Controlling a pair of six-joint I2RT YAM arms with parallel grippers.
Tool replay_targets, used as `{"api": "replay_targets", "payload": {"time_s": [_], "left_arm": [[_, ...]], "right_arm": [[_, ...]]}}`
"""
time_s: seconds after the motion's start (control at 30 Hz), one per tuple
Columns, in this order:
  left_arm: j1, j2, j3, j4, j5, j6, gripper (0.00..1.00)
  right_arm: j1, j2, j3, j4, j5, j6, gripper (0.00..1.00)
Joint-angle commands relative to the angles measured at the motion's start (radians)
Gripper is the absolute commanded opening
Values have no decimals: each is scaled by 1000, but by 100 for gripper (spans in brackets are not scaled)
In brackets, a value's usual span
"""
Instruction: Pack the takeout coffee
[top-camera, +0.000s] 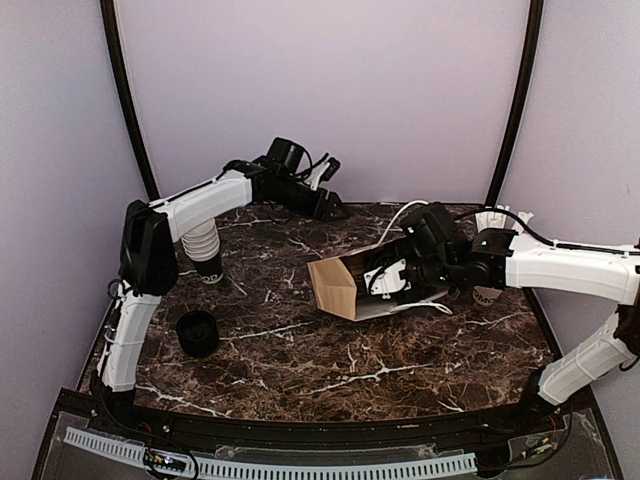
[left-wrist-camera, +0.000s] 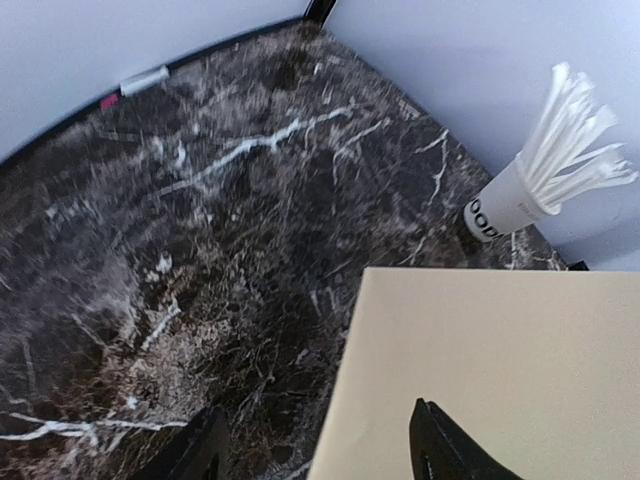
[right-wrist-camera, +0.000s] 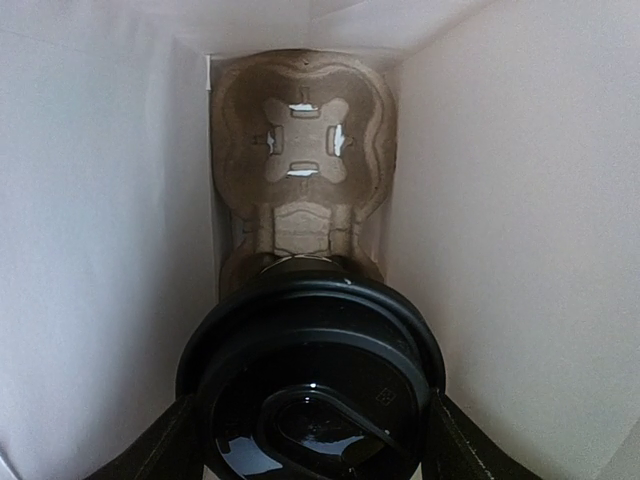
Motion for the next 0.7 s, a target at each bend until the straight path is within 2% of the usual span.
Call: {"api": "replay_targets", "payload": {"time_s": [0.0,0.23,0.67], "left_arm": [[-16,128,83,71,54,-37,65],[-52,239,115,155,161,-64,65],[-111,283,73,186,182,-64,63]], "right_arm": [[-11,13,5,52,35,8,35],[-26,33,33,21,52,28,35],[-56,33,8,40,44,30,34]]}}
